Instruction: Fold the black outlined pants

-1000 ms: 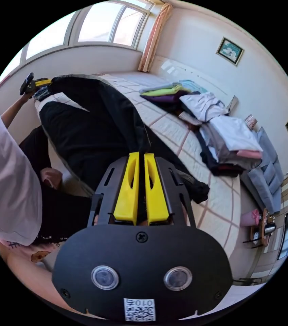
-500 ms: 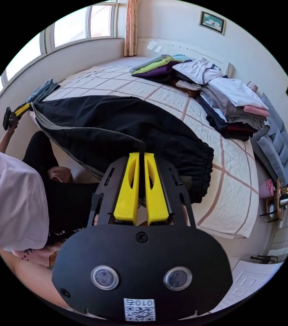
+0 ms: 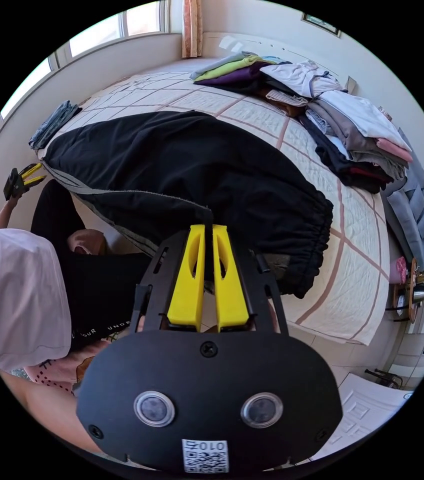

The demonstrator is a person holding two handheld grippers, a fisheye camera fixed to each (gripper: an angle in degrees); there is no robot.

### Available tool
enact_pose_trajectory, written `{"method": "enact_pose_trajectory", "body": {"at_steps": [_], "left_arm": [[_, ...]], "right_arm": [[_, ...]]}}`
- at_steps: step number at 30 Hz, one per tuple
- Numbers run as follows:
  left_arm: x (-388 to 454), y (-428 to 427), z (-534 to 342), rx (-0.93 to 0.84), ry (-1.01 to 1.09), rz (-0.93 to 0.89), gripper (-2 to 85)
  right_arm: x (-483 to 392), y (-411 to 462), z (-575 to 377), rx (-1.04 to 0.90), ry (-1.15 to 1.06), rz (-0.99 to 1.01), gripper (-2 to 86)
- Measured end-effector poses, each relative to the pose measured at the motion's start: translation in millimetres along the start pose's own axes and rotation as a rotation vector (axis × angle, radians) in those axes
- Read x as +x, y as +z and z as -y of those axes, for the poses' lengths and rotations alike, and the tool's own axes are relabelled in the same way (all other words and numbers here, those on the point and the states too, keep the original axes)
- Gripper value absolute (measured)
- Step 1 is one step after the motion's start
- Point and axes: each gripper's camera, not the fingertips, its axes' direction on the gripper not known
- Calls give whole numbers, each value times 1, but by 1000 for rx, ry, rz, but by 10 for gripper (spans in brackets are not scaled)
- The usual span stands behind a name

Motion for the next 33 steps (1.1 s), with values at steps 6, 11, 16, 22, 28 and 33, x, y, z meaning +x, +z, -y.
{"method": "enact_pose_trajectory", "body": {"at_steps": [6, 11, 16, 22, 28, 33], "left_arm": [[-64, 41, -119, 56, -522, -372, 144], [-113, 117, -186, 171, -985, -704, 167], [-121, 192, -214, 177, -1136, -862, 190], [-106, 235, -236, 163, -1177, -941, 200], [-96, 247, -256, 187, -1196, -922, 191], [-88, 258, -266, 191, -1202, -910, 182]], "right_arm": [[10, 0, 2, 3, 7, 22, 46], [21, -15, -20, 29, 29, 67, 81], [29, -56, -42, 223, 60, 176, 126], [25, -62, 72, 337, -16, 152, 126], [9, 1, 241, 59, -186, 158, 123], [10, 53, 303, -132, -207, 245, 120]]}}
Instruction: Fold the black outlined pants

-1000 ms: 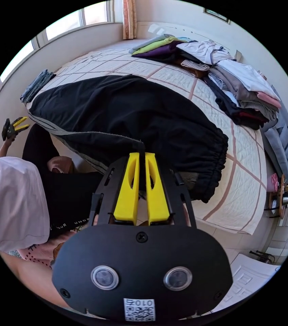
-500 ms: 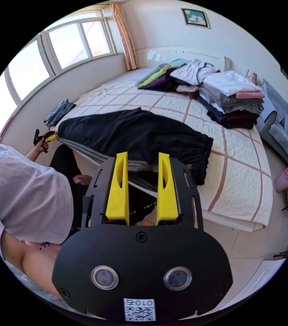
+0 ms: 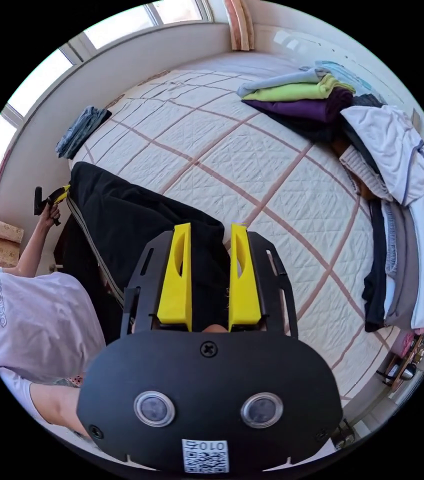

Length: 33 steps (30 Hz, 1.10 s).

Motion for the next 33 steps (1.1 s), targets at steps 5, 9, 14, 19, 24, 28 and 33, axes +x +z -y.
{"method": "enact_pose_trajectory", "body": {"at_steps": [5, 9, 14, 19, 24, 28, 33], "left_arm": [[-5, 8, -5, -2, 17, 6, 173], [-3, 13, -10, 4, 33, 20, 164], [10, 1, -10, 80, 53, 60, 143], [41, 6, 21, 93, 120, 179, 123], [56, 29, 44, 60, 141, 196, 119], [61, 52, 47, 20, 142, 210, 119], [58, 24, 22, 100, 128, 201, 124]], "right_arm": [[10, 39, 27, -116, 8, 57, 110], [7, 49, 40, -139, -3, 51, 49], [20, 35, 69, -148, -11, 0, 19], [38, 40, 105, -202, 17, 32, 16], [38, 31, 133, -135, 45, 0, 20], [36, 76, 146, -264, 126, -93, 21], [22, 99, 136, -223, 198, -117, 29]]}}
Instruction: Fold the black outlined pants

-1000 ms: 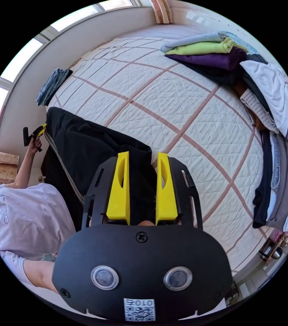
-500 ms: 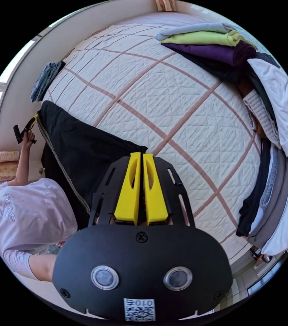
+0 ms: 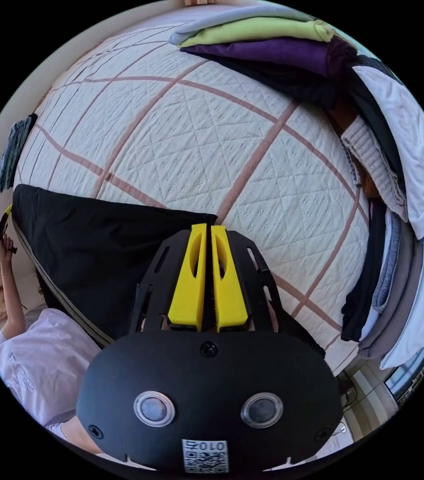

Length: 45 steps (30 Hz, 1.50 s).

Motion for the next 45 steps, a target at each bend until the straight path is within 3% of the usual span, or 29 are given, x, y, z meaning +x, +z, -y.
{"method": "enact_pose_trajectory", "body": {"at_steps": [3, 5, 8, 10, 15, 20, 29, 31, 35, 38, 45], "left_arm": [[-19, -15, -20, -5, -34, -21, 129], [-26, -21, -29, 4, -42, -40, 133], [-27, -18, -37, 5, -46, -98, 136], [-11, -7, -41, -22, 17, -148, 137], [24, 27, -48, -102, 196, -34, 140], [21, 31, -40, -21, 176, -95, 138], [-3, 45, -37, -5, 115, -221, 132], [-8, 49, -39, -13, 108, -229, 131], [-21, 56, -40, -39, 96, -272, 130], [-28, 57, -36, 0, 68, -328, 129], [-37, 84, -19, -91, 13, -315, 117]], "right_arm": [[7, -21, -22, 148, 66, 105, 50], [-2, -61, -54, 387, 82, 196, 76], [-73, -91, -95, 549, -121, 169, 102], [-130, -88, -119, 558, -255, 103, 106], [-290, -30, -173, 547, -583, 121, 121], [-451, 12, -169, 529, -820, 116, 127], [-627, 64, -99, 448, -933, -151, 106], [-636, 75, -88, 409, -918, -200, 79], [-601, 28, -77, 439, -784, 170, 44], [-568, -2, -77, 497, -709, 319, 41], [-561, -9, -94, 534, -723, 319, 41]]}}
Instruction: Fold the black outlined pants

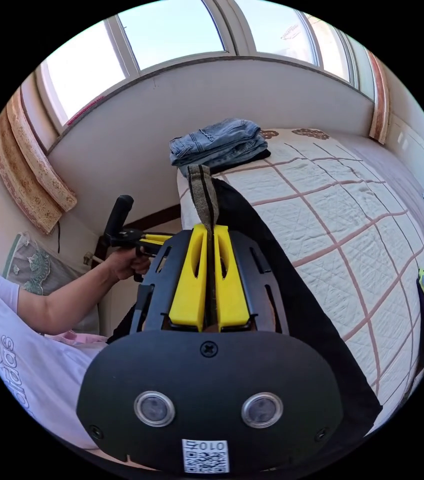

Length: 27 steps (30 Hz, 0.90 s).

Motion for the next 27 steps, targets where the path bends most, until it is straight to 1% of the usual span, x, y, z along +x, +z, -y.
{"method": "enact_pose_trajectory", "body": {"at_steps": [2, 5, 9, 11, 12, 13, 14, 15, 16, 20, 23, 24, 26, 27], "left_arm": [[-3, 2, 3, -16, -9, -25, 105], [-4, -3, 11, -11, -12, -6, 75], [11, -47, 52, 135, 71, -154, 49], [19, -66, 73, 153, 120, -108, 43], [15, -69, 79, 138, 115, -31, 40], [-1, -61, 80, 104, 61, 25, 36], [-13, -53, 79, 86, 17, 18, 35], [-36, -35, 76, 45, -58, -43, 31], [-50, -23, 73, 49, -89, -82, 28], [-62, -16, 75, 77, -99, -104, 22], [-67, -26, 76, 101, -115, -103, 14], [-70, -30, 75, 109, -140, -77, 9], [-77, -37, 70, 118, -172, -83, 5], [-78, -45, 65, 158, -175, -96, 3]], "right_arm": [[-2, 4, -3, 3, 6, 3, 42], [-3, 7, -3, -6, 9, -12, 41], [-10, -26, 2, 96, 5, -61, 40], [-19, -44, 7, 138, -24, -109, 40], [-21, -44, 9, 125, -27, -115, 40], [-24, -38, 13, 90, -28, -119, 40], [-27, -24, 15, 49, -39, -131, 40], [-29, -14, 16, 24, -45, -141, 39], [-29, 8, 17, -29, -46, -162, 39], [-35, 67, 21, -198, -76, -121, 40], [-43, 78, 25, -212, -103, -159, 40], [-43, 78, 27, -207, -98, -169, 41], [-40, 68, 32, -147, -43, -199, 41], [-38, 64, 33, -124, -20, -217, 41]]}}
